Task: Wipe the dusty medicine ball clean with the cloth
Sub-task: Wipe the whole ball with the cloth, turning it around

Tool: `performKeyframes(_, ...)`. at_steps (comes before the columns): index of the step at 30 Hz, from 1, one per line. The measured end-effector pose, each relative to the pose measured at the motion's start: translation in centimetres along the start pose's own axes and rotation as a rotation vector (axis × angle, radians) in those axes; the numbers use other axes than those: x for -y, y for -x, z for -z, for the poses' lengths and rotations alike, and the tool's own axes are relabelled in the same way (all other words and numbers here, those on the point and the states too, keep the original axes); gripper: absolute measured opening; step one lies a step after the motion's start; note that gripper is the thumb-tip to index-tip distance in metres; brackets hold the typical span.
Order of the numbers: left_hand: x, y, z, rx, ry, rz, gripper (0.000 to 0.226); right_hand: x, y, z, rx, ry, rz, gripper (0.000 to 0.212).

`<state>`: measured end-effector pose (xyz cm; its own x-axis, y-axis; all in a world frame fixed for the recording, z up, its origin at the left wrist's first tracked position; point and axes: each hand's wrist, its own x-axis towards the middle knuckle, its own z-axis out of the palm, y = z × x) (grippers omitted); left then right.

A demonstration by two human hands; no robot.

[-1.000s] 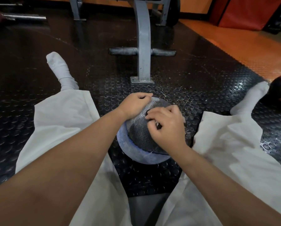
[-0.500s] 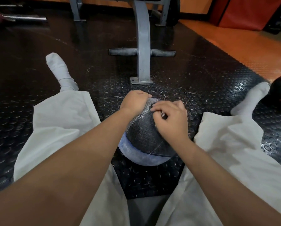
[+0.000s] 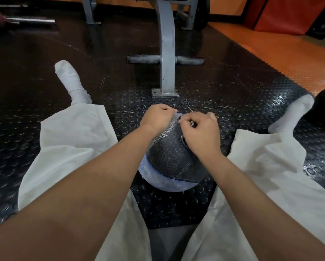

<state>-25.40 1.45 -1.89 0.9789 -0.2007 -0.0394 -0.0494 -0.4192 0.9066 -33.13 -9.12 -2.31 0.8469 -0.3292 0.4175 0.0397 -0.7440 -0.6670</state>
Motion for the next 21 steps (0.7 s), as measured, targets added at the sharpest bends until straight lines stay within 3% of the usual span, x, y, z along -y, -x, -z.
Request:
performKeyframes(3,0.4,0.3,0.0,0.016,-0.006,-0.03,0.023,-0.3,0.0,0.6,0.028,-0.06,0.042,0.023)
performKeyframes(7,0.4,1.0,-0.5,-0.01,-0.027,-0.035,0.024,-0.4,-2.7,1.3,0.127,-0.133,-0.213,0.024)
performKeyframes(10,0.3,1.2,-0.7,-0.032,-0.047,-0.027,0.023,-0.2,-3.7,1.2,0.173,-0.056,-0.254,0.023)
performKeyframes(13,0.1,1.1,-0.5,-0.049,-0.028,-0.007,0.022,-0.5,-3.1,1.2,0.173,-0.065,-0.203,0.024)
performKeyframes(18,-0.1,0.8,-0.1,-0.021,-0.022,-0.002,0.024,-0.7,-0.1,1.2,0.141,-0.088,0.036,0.028)
performKeyframes(21,-0.2,1.0,-0.4,0.005,-0.023,-0.02,0.025,-0.8,-1.5,1.9,0.158,-0.092,-0.019,0.034)
